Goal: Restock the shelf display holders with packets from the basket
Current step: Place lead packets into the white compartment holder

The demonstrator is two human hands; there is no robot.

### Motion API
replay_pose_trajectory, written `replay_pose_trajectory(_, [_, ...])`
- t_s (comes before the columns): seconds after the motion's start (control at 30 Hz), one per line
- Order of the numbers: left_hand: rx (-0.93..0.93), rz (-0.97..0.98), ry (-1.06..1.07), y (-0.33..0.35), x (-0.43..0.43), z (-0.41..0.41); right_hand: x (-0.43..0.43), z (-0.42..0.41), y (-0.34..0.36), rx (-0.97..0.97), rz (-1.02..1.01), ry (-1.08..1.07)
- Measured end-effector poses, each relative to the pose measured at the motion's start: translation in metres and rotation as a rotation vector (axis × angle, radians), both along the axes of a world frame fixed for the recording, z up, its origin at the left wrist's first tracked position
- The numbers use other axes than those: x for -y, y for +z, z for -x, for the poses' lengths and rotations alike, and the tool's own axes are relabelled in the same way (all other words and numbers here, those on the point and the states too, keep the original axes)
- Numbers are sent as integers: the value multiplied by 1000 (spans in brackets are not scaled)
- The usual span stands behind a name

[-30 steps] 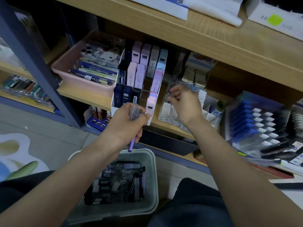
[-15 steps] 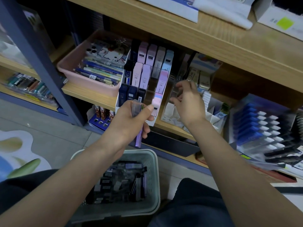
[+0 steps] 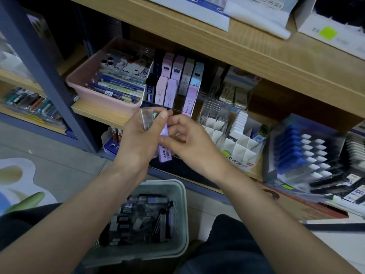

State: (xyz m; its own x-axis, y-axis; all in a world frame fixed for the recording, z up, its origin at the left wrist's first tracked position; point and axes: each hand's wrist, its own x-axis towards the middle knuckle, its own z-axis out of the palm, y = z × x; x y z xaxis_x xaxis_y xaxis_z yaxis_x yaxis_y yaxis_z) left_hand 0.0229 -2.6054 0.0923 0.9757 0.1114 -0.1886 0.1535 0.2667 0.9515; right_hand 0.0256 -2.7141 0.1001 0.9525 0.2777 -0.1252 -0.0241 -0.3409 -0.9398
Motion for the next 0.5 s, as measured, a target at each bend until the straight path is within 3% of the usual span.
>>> replay_pose_trajectory(0.13, [9,-34,-84,-4,3,0,13,-2,0,48,45,-108])
replay_pose_trajectory(0.37, [-6,-151,-105,-4,19,0,63,-5,3,277,286,-502])
replay_pose_trajectory(0.5, [-24,-201,-276,-6,33,3,102,-3,-1,430,562,-666])
